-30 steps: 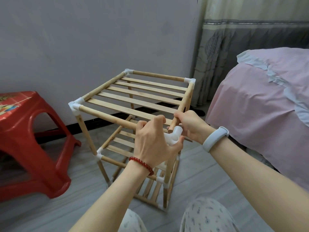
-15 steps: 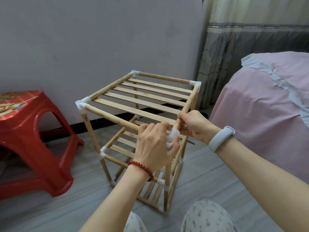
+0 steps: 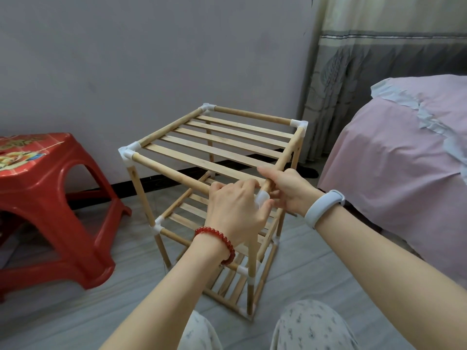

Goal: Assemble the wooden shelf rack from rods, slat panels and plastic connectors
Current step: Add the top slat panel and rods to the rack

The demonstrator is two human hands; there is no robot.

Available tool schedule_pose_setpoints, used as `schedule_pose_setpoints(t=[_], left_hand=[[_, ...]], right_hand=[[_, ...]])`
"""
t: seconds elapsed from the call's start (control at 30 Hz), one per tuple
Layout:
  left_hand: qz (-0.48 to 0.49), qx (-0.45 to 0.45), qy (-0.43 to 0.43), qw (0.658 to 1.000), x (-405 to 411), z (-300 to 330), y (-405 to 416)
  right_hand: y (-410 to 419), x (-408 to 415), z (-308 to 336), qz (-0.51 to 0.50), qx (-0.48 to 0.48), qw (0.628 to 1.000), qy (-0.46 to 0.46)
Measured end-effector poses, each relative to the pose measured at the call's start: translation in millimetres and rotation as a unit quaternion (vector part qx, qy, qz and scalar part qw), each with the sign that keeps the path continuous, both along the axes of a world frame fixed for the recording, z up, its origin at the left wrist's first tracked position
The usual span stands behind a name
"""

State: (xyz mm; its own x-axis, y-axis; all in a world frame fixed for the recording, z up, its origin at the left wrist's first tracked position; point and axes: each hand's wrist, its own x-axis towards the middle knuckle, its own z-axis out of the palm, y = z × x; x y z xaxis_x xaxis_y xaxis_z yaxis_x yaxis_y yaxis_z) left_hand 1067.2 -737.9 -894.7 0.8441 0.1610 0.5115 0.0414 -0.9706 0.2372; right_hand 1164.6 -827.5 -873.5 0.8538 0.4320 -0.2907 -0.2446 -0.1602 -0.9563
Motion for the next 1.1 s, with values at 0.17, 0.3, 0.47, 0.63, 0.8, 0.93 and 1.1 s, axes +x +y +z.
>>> schedule_pose_setpoints(t=[0.17, 0.3, 0.47, 0.63, 0.8, 0.93, 1.1], left_hand=[[-0.029, 0.0, -0.114, 0.993, 0, -15, 3], [-0.025, -0.034, -0.139, 0.989, 3, -18, 3], [-0.013, -0.037, -0.148, 0.988, 0, -19, 3], [0.015, -0.037, -0.018, 0.999, -5, -2, -1], [0.028, -0.034, 0.07, 0.997, -7, 7, 2], [0.01, -0.064, 0.082, 0.995, -10, 12, 5], [-0.032, -0.091, 0.115, 0.989, -25, 24, 35]], right_hand=[[7, 3, 3, 0.016, -0.036, 0.999, -0.005], [8, 5, 6, 0.034, -0.064, 0.997, -0.013], [5, 4, 7, 0.045, -0.068, 0.997, -0.008], [2, 2, 7, 0.044, -0.07, 0.997, -0.004], [-3, -2, 7, 0.061, -0.102, 0.991, -0.057], [-4, -2, 4, 0.086, -0.175, 0.973, -0.123], [-6, -14, 16, 0.152, -0.264, 0.921, -0.243]])
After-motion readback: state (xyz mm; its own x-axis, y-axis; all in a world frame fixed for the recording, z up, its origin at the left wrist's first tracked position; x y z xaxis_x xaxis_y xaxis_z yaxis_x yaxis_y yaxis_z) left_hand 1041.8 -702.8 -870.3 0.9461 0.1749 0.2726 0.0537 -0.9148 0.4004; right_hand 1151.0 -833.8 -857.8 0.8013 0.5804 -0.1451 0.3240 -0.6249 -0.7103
